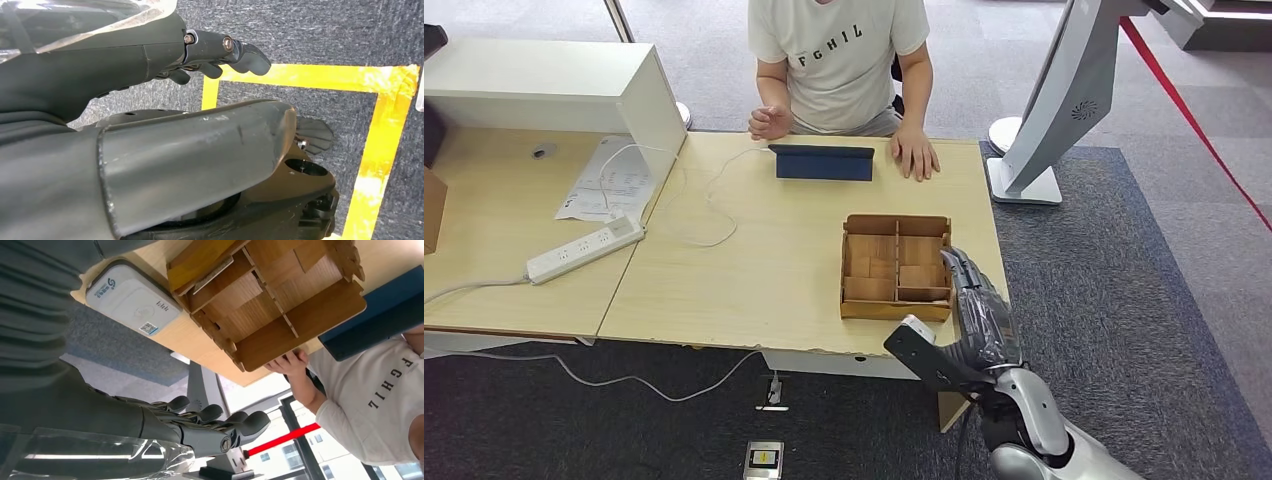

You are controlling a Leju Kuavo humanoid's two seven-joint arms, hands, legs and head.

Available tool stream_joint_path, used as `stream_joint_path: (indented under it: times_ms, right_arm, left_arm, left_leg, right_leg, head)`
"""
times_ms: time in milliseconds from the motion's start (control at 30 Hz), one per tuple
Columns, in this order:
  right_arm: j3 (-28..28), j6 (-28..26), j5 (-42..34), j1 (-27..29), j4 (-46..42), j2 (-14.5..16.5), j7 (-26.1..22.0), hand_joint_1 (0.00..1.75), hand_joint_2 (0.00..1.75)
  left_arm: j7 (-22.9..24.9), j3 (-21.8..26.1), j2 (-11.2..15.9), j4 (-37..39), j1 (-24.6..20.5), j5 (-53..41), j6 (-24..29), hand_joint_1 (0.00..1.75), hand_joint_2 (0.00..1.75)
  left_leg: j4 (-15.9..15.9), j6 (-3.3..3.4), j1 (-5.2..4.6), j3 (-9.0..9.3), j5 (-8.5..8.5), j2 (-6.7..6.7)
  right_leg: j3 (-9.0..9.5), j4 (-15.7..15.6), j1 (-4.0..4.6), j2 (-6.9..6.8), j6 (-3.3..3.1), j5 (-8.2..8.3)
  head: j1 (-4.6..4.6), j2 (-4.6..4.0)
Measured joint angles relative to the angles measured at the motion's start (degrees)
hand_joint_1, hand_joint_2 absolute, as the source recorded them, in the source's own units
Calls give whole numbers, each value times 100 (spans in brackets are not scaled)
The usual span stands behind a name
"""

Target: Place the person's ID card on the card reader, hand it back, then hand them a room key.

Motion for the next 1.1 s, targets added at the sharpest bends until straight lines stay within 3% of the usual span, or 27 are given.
stream_joint_path:
  times_ms: [333,600,867,1100]
  right_arm:
    - [293,368,362,-131,93,32,206,0,175]
    - [486,656,613,-300,348,291,286,0,175]
    - [664,742,583,-510,861,593,163,0,175]
    - [712,652,57,-661,1500,839,-185,0,175]
  left_arm:
    - [57,0,-13,-2,-1,-1,0,0,0]
    - [185,-6,-13,-2,-4,-2,34,0,0]
    - [253,-11,-13,-2,-6,-20,52,0,0]
    - [363,-34,-13,-2,-9,-16,56,0,0]
  left_leg:
    - [0,0,0,-1,0,-1]
    - [-1,0,0,-1,0,-1]
    - [-1,0,0,-1,1,-1]
    - [-1,0,0,-1,1,-2]
  right_leg:
    - [1,0,0,0,0,0]
    - [0,1,1,0,0,0]
    - [1,1,0,0,0,0]
    - [0,1,0,0,0,0]
  head:
    - [-1,0]
    - [-1,-1]
    - [-1,0]
    - [0,-1]
